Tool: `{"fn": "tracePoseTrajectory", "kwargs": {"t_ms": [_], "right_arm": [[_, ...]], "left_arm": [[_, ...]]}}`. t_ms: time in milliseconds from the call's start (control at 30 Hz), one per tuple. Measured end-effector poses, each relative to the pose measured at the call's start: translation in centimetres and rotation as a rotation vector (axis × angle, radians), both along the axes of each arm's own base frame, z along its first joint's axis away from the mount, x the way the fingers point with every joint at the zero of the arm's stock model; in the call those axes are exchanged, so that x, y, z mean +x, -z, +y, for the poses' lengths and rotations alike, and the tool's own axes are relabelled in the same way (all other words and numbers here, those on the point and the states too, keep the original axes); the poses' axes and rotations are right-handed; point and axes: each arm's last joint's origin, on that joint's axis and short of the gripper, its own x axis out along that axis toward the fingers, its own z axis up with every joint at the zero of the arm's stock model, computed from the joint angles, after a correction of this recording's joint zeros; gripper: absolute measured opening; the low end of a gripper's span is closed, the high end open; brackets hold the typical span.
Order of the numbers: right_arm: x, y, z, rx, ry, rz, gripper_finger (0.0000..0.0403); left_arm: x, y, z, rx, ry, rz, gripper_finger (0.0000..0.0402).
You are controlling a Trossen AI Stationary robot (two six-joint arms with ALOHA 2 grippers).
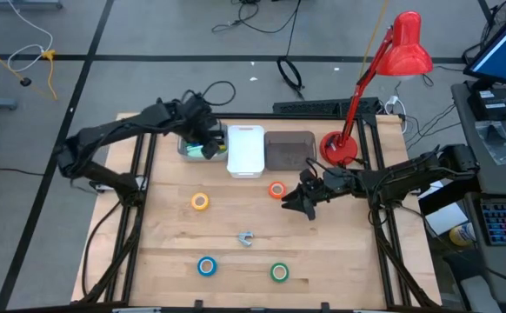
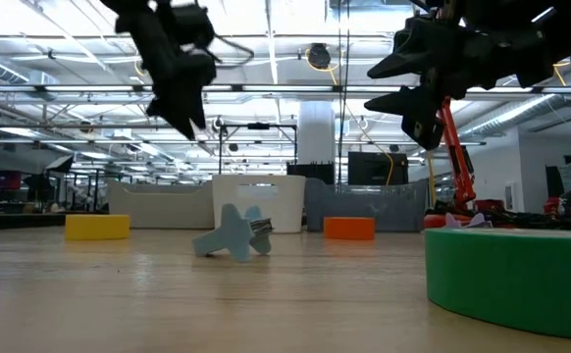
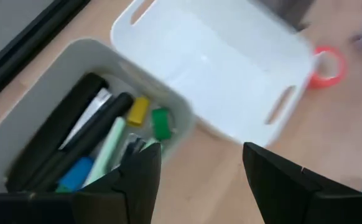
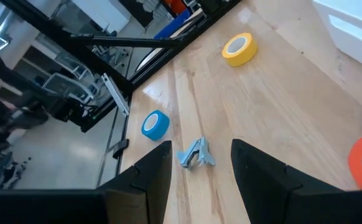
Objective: Pick and place Stapler, Stapler remover, tape
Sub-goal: Put the purple staple remover into the white bin
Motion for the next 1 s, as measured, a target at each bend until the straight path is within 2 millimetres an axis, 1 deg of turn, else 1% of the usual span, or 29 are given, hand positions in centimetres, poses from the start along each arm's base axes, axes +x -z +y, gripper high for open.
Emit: {"fn": "tracePoseTrajectory", "kwargs": {"t_ms": [100,233,400,500,633,733,833,1000], "right_arm": [[0.0,0.0,0.4,-0.014,-0.019,-0.003,0.0157],[0.0,-0.1,0.9,-0.032,-0.045,0.039,0.0157],[-0.1,-1.1,1.2,-0.084,-0.063,0.224,0.0157],[-0.4,-2.0,1.3,-0.135,-0.055,0.34,0.0157],[-1.1,-2.8,1.1,-0.164,-0.022,0.515,0.0157],[-1.8,-3.3,0.9,-0.153,0.003,0.644,0.0157],[-2.5,-3.1,0.6,-0.142,0.069,0.749,0.0157],[-3.2,-2.8,0.0,-0.073,0.144,0.845,0.0157]], "left_arm": [[-0.4,-1.5,-1.7,0.002,0.002,-0.065,0.0228],[-0.5,-3.1,-4.0,0.035,0.082,-0.136,0.0228],[-0.5,-4.4,-6.6,0.079,0.168,-0.201,0.0227],[-0.4,-4.7,-7.7,0.105,0.2,-0.241,0.0227],[-0.8,-4.0,-8.9,0.096,0.211,-0.3,0.0227],[-1.5,-2.7,-9.6,0.078,0.186,-0.33,0.0228],[-2.3,-1.1,-10.2,0.043,0.161,-0.361,0.0227],[-3.3,0.8,-11.1,0.003,0.144,-0.438,0.0228]]}}
